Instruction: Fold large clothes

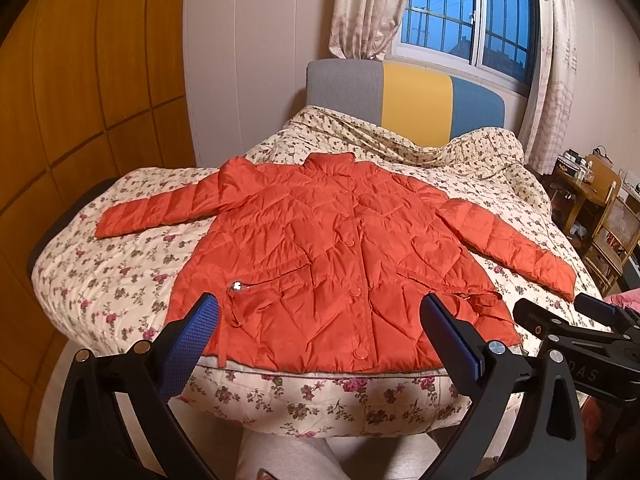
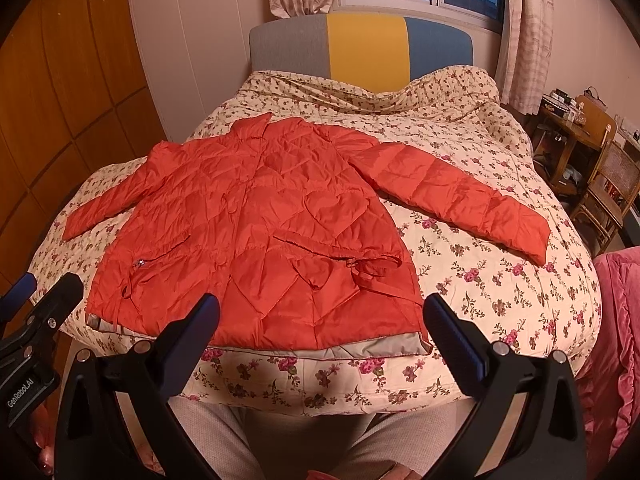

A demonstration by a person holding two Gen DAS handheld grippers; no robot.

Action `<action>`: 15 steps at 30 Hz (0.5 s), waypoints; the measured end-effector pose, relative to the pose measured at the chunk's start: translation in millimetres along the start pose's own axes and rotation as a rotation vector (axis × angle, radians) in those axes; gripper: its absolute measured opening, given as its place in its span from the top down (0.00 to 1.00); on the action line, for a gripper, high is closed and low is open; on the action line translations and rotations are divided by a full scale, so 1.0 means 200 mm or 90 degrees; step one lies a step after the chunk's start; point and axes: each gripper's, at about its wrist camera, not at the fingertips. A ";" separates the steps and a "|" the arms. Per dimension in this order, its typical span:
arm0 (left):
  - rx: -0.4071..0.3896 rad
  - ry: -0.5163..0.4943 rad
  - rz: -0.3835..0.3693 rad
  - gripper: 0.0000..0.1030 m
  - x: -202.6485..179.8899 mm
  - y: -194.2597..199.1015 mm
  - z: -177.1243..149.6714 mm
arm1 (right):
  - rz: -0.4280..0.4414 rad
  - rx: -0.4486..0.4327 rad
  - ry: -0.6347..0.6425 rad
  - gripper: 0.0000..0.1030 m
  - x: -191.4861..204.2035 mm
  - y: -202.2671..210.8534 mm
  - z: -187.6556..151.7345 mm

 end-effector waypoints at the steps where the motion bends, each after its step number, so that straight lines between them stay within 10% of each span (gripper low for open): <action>1: 0.001 0.000 -0.001 0.03 0.00 0.00 0.00 | 0.000 0.000 0.000 0.02 0.00 0.00 0.00; 15: 0.013 0.001 -0.002 0.03 0.00 -0.04 -0.01 | -0.005 0.014 -0.008 0.02 -0.02 -0.05 0.02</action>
Point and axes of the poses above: each gripper's, at about its wrist camera, not at the fingertips, and y roughly against the way its jaws point, x to its left, z to its top, and after that the axes turned 1 degree about z, right-handed
